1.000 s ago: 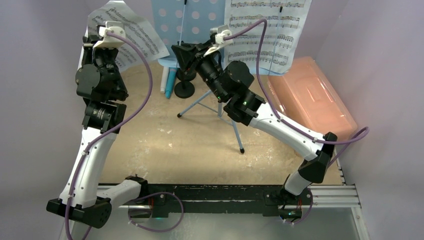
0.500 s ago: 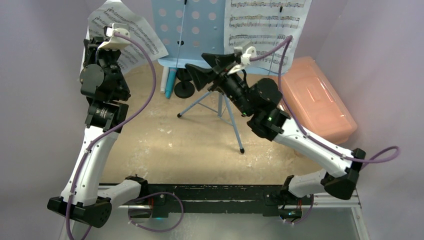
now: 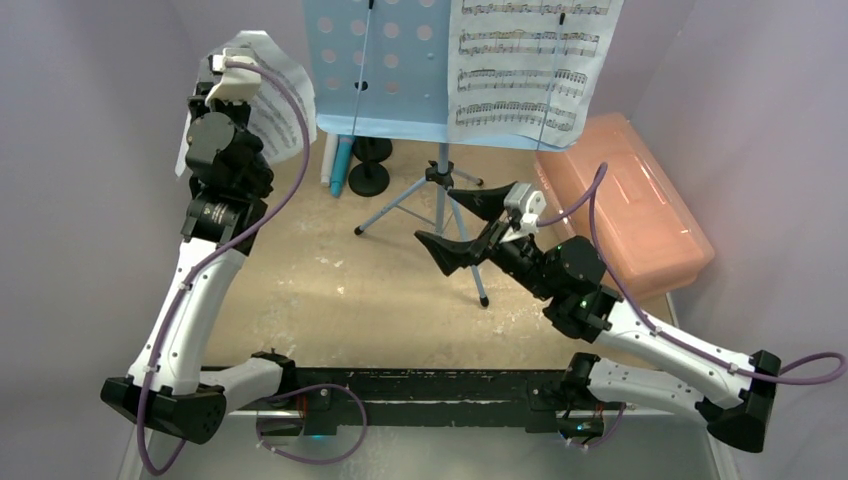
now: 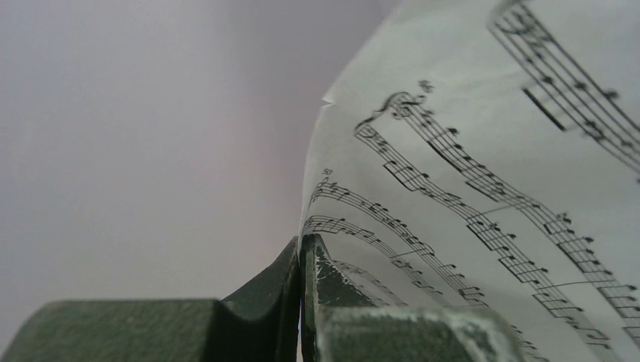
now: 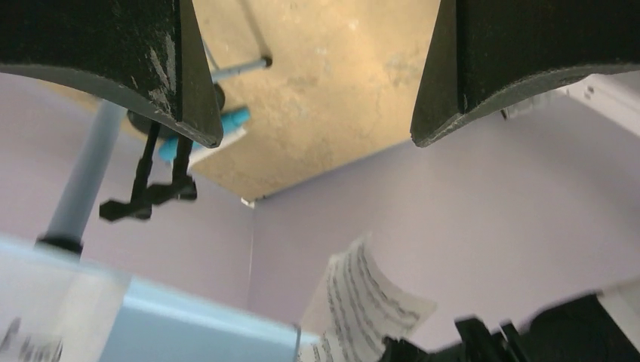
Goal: Pack up the instrument practice props
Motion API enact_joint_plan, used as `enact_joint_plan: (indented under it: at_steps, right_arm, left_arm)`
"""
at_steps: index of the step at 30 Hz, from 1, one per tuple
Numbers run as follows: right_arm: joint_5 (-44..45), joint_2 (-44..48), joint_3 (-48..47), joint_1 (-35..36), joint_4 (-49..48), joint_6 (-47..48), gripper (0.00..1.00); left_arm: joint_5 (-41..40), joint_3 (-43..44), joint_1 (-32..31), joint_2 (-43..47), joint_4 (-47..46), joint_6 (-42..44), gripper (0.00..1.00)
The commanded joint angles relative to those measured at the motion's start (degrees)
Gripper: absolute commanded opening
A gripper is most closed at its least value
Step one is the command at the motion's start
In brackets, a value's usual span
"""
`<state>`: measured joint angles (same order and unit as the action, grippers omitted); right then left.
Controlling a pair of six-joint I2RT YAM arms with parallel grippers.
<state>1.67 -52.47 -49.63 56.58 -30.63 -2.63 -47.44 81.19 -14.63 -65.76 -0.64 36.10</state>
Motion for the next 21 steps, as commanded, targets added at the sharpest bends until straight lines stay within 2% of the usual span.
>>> enact_joint_plan:
  at_steps: [1, 8, 11, 16, 21]
  right_arm:
    - [-0.8, 5.2, 6.9, -0.1, -3.1, -1.9, 0.98]
    - [5.1, 13.3, 19.7, -0.1, -7.9, -4.3, 0.98]
    - [7.8, 16.0, 22.4, -0.1, -8.9, -4.6, 0.98]
    - [9.9, 17.9, 24.3, -0.1, -9.5, -6.3, 0.98]
    - [11.2, 17.9, 23.6, -0.1, -6.0, -8.4, 0.98]
  left_arm:
    - [-3.1, -2.4, 0.4, 0.0, 8.0, -12.0, 0.0]
    - [-2.7, -11.7, 2.5, 1.1, 14.5, -21.0, 0.0]
    - [0.6, -16.4, 5.3, 2.2, 16.1, -24.4, 0.0]
    - [16.1, -21.9, 15.4, 0.9, 16.2, -32.8, 0.0]
    - [30.0, -19.2, 22.3, -10.2, 16.0, -38.0, 0.0]
